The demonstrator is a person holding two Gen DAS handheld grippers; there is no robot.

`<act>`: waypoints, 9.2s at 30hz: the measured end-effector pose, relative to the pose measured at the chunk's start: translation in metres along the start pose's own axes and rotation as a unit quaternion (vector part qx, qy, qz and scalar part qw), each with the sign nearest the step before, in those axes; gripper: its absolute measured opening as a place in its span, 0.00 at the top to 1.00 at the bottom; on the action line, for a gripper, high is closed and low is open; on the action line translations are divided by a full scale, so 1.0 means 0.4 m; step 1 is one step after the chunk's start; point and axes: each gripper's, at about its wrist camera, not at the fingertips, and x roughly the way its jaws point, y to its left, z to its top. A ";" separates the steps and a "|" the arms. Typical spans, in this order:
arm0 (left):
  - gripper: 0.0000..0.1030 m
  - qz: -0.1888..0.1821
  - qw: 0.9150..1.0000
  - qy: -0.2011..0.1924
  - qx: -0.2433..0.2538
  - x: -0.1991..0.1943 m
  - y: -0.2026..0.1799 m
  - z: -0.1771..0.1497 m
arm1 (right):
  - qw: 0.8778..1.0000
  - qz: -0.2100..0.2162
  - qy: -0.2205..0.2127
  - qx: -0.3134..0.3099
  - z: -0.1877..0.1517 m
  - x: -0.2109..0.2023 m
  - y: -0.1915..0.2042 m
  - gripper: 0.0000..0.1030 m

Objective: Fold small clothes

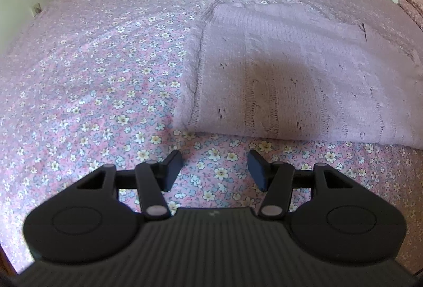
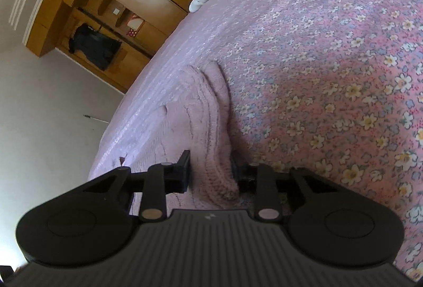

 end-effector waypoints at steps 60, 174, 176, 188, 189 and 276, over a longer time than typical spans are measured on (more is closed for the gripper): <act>0.45 0.054 0.995 -0.063 -0.047 -0.096 0.314 0.068 | 0.897 0.126 0.179 -0.384 -0.478 0.323 0.796 0.75; 0.27 -0.136 0.989 -0.036 0.047 -0.248 0.012 -0.255 | 0.949 -0.036 0.133 -0.285 -0.322 -0.346 0.360 0.05; 0.26 -0.118 0.990 -0.044 0.058 -0.260 0.000 -0.276 | 0.943 -0.049 0.127 -0.304 -0.343 -0.360 0.356 0.00; 0.19 -0.029 0.995 -0.045 0.087 -0.216 -0.104 -0.386 | 0.913 -0.128 0.161 -0.353 -0.448 -0.317 0.299 0.00; 0.19 -0.021 0.995 -0.045 0.089 -0.209 -0.111 -0.394 | 0.912 -0.134 0.161 -0.352 -0.453 -0.311 0.293 0.00; 0.04 0.001 0.998 -0.036 0.057 -0.166 -0.113 -0.417 | 0.906 -0.155 0.150 -0.364 -0.496 -0.287 0.269 0.00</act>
